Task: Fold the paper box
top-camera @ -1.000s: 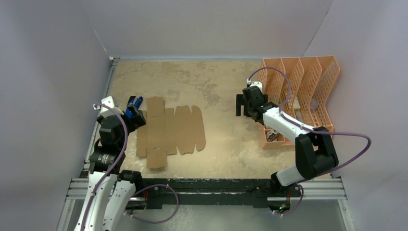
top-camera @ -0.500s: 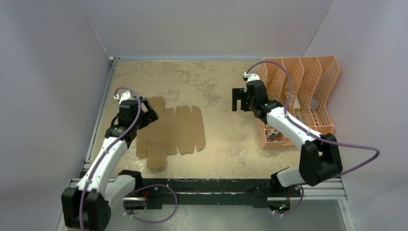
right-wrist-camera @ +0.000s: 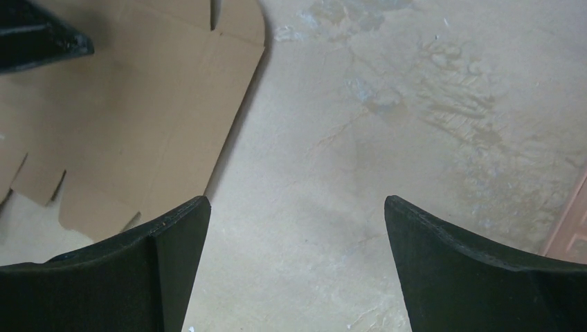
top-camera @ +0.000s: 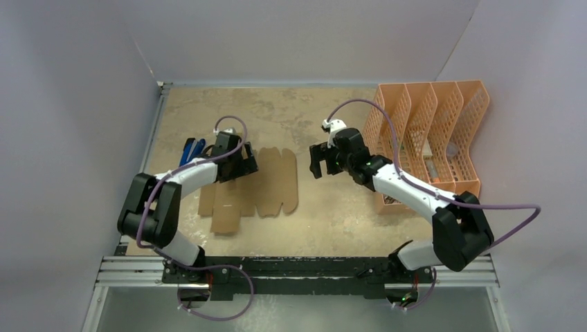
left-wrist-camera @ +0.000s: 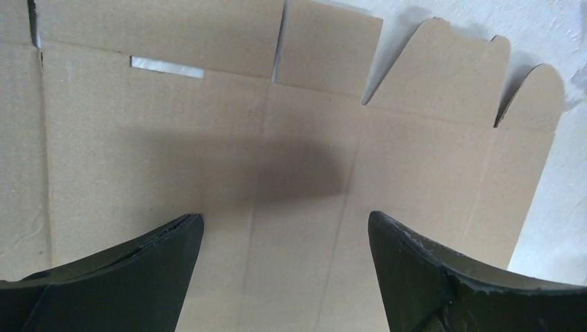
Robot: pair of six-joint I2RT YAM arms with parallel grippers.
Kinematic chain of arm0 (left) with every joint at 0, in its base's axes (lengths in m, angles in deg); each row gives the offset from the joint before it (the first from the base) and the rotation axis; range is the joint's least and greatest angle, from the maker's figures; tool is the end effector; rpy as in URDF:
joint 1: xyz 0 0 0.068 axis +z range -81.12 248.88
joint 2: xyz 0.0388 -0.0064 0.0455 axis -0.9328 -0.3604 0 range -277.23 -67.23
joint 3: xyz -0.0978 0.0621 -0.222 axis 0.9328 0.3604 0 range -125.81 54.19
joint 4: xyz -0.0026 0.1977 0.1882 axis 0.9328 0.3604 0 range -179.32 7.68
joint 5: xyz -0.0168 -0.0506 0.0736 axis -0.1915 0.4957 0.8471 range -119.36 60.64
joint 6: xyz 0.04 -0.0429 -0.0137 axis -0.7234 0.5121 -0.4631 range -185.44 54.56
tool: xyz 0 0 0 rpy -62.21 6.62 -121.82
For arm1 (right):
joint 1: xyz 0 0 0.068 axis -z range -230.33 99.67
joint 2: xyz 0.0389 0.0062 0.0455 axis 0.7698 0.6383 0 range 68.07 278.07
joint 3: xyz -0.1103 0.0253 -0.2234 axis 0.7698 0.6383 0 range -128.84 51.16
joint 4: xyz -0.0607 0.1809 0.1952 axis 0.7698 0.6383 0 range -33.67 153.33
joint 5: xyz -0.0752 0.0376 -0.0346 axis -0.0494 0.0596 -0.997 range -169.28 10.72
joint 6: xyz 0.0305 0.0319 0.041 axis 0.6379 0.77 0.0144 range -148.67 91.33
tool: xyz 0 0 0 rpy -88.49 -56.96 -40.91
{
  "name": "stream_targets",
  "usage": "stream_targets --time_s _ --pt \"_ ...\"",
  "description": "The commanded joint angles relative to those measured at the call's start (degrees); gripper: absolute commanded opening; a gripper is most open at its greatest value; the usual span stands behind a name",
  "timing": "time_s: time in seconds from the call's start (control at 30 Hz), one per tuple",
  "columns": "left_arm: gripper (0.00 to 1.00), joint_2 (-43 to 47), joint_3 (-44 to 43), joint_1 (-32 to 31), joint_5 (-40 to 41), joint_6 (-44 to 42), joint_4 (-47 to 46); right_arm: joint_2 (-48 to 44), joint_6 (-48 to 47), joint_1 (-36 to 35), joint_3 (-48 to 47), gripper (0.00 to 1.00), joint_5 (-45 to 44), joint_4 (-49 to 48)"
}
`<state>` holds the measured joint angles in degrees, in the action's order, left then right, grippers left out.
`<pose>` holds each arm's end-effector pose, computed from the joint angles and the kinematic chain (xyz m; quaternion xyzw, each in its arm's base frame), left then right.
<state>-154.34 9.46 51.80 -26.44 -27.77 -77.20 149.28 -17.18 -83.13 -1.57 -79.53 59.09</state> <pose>0.2942 -0.0880 0.1285 -0.1778 0.9354 -0.1186 0.2817 0.2854 0.1837 0.2200 -0.1600 0.8566 0.1831 0.4552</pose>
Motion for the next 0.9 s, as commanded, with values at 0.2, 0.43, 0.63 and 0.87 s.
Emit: stream_targets --time_s 0.2,0.43,0.63,0.87 --pt "0.9 -18.8 -16.1 -9.5 -11.6 -12.4 -2.9 -10.9 2.1 -0.5 8.6 0.99 -1.5 -1.6" --pt "0.88 -18.8 -26.4 -14.1 -10.6 -17.1 1.0 -12.6 2.2 -0.5 7.4 0.99 -3.2 2.4" --pt "0.88 -4.5 -21.2 -13.8 1.7 -7.2 1.7 -7.2 -2.4 0.7 2.4 0.99 -6.0 3.0" --pt "0.89 11.4 -7.7 -13.1 12.2 8.4 8.6 3.9 -5.2 6.3 -7.0 0.99 3.4 0.7"
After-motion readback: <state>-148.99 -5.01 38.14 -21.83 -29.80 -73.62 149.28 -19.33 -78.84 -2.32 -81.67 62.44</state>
